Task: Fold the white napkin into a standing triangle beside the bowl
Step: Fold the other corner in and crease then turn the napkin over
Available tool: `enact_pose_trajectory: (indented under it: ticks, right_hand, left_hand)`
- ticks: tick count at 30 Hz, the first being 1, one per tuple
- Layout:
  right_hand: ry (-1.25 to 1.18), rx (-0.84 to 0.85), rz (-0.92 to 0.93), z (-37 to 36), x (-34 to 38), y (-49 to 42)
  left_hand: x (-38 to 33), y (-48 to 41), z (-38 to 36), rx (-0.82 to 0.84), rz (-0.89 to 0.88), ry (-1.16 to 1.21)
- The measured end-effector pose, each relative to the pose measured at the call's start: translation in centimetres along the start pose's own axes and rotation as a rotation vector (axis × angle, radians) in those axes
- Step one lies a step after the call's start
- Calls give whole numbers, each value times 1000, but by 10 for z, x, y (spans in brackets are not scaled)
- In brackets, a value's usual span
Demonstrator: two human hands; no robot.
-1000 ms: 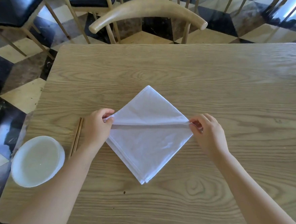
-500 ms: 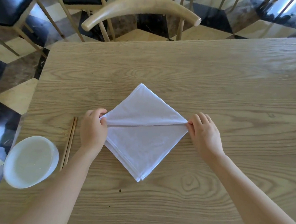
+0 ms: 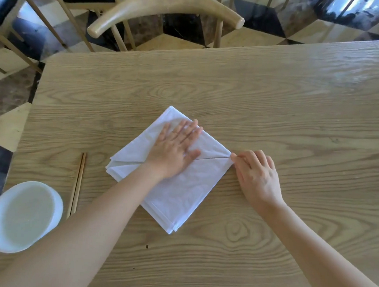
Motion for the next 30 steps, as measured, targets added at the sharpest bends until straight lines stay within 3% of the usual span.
enact_pose_trajectory:
  ticks: [4,9,14,19,30]
  right_hand:
    - [43,19,-20,2,3,3]
    - [-125,45,-207,9,27,-17]
    - [-228,361,-96,-34,85,-56]
    - [-105,316,-139,-45,73,-41]
    - [-94,349,-268,-36,54,-18]
  left_hand:
    - [22,1,-5,-30,70,-14]
    - [18,1,-8,-14,81,-33]
    - [20,1,-8,-98,9,18]
    - [33,3,-8,-186,61,88]
    - [40,9,-4,-230,154,90]
Point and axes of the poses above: each hand's wrist, its own y-axis away from the middle knuckle, its own z-axis out of the back of the hand, x = y × z, the point moved 4 cm from there along -y, towards the middle knuckle, and after that the axes turned 9 degrees about x, right-handed, at the moved point
